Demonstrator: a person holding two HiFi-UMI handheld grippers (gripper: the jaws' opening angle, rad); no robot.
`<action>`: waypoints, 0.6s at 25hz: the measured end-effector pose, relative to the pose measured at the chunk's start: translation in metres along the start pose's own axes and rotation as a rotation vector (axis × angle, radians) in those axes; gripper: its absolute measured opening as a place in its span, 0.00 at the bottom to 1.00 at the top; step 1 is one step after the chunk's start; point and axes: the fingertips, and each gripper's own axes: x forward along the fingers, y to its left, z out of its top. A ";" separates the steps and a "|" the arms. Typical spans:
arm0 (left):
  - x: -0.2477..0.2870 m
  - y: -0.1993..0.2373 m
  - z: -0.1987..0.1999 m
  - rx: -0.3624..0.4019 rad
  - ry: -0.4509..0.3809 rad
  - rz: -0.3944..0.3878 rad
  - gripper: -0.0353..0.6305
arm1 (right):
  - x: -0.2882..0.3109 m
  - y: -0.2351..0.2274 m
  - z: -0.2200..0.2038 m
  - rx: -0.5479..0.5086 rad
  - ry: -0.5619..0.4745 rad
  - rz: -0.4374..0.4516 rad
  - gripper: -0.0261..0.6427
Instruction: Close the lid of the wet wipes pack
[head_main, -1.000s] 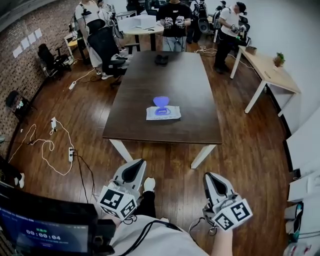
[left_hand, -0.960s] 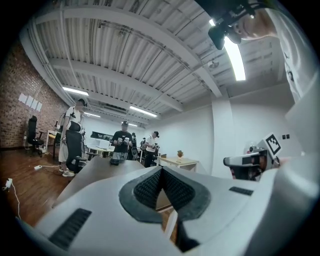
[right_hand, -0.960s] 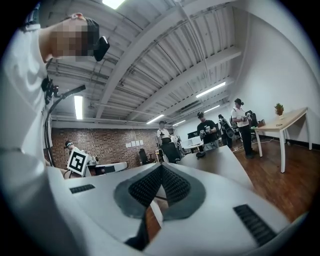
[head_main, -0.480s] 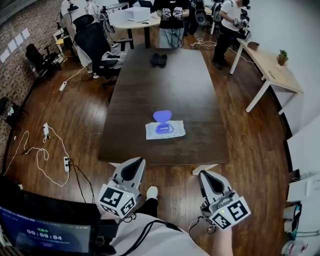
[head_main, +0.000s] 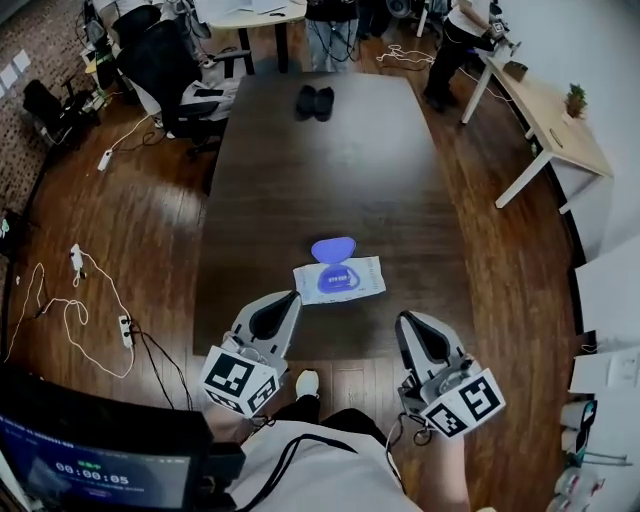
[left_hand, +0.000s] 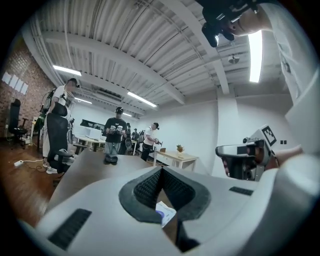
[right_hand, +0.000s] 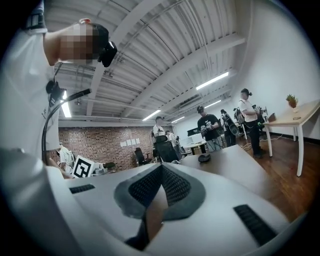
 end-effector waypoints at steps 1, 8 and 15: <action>0.010 0.005 0.002 -0.005 0.005 -0.005 0.05 | 0.012 -0.007 0.000 0.017 -0.002 0.005 0.05; 0.054 0.030 -0.039 -0.072 0.037 0.012 0.05 | 0.082 -0.060 -0.034 0.051 0.083 0.100 0.05; 0.092 0.058 -0.112 -0.179 0.131 0.128 0.05 | 0.157 -0.112 -0.107 -0.038 0.285 0.257 0.05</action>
